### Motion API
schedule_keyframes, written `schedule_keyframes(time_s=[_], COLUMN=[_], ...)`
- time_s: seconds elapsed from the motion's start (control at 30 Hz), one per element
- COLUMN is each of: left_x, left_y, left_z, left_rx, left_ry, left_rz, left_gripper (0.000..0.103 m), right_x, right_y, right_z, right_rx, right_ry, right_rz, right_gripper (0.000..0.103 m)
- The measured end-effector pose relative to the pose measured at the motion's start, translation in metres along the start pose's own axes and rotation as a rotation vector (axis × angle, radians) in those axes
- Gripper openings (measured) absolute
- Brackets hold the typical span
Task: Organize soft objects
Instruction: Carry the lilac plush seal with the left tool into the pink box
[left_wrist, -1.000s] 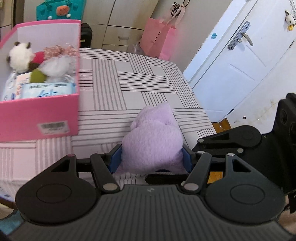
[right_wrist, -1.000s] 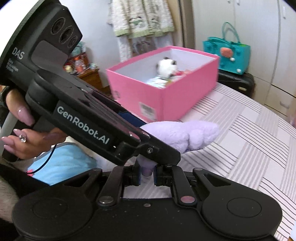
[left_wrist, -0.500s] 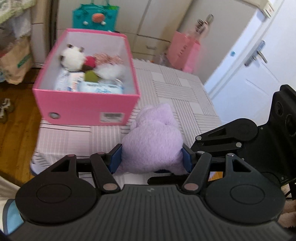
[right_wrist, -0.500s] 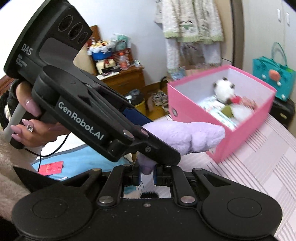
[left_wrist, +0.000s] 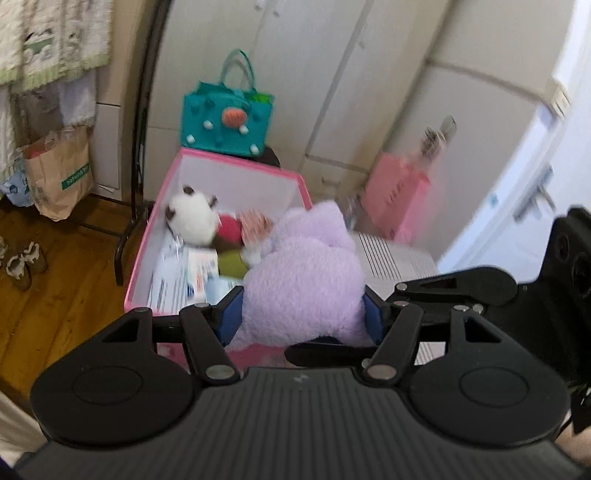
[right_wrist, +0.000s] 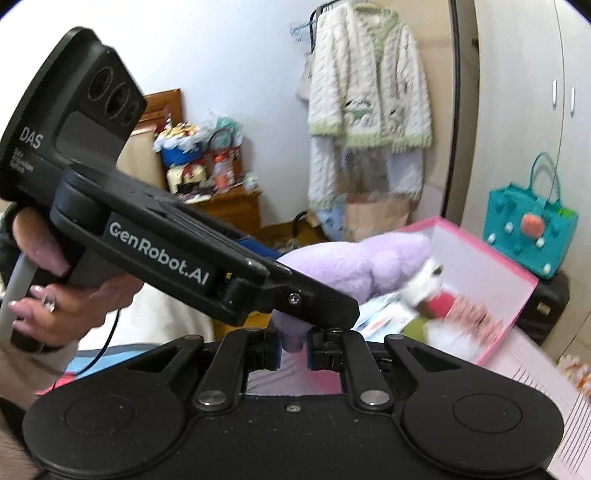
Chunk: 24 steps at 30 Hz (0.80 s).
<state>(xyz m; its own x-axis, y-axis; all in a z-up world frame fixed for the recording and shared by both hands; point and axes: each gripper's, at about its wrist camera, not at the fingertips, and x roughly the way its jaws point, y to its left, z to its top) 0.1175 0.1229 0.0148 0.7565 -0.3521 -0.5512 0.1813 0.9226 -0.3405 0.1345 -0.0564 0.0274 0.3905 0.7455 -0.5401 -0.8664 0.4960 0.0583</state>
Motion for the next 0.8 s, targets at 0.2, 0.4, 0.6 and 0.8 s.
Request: schedule_keyframes(time_s=[0.2, 0.4, 0.6, 0.8], left_x=[0.051, 0.091, 0.099, 0.101], left_y=[0.027, 0.048, 0.056, 0.045], left_z=[0.014, 0.013, 0.009, 0.004], left_rx=[-0.049, -0.103, -0.099, -0.057], left_ry=[-0.045, -0.008, -0.046, -0.073], left_rz=[0.033, 0.059, 0.153, 0.208], left_gripper=[0.064, 0.064, 0.063, 0.069], right_x=[0.041, 0.081, 0.083, 0.068], right_y=[-0.052, -0.071, -0.084, -0.079], right_z=[0.002, -0.001, -0.003, -0.011], right_rx=[0.097, 0.064, 0.077, 0.052], right_ry=[-0.004, 0.084, 0.100, 0.080], right_rz=[0.038, -0.011, -0.046, -0.141], right_gripper=[0.014, 0.020, 0.038, 0.051])
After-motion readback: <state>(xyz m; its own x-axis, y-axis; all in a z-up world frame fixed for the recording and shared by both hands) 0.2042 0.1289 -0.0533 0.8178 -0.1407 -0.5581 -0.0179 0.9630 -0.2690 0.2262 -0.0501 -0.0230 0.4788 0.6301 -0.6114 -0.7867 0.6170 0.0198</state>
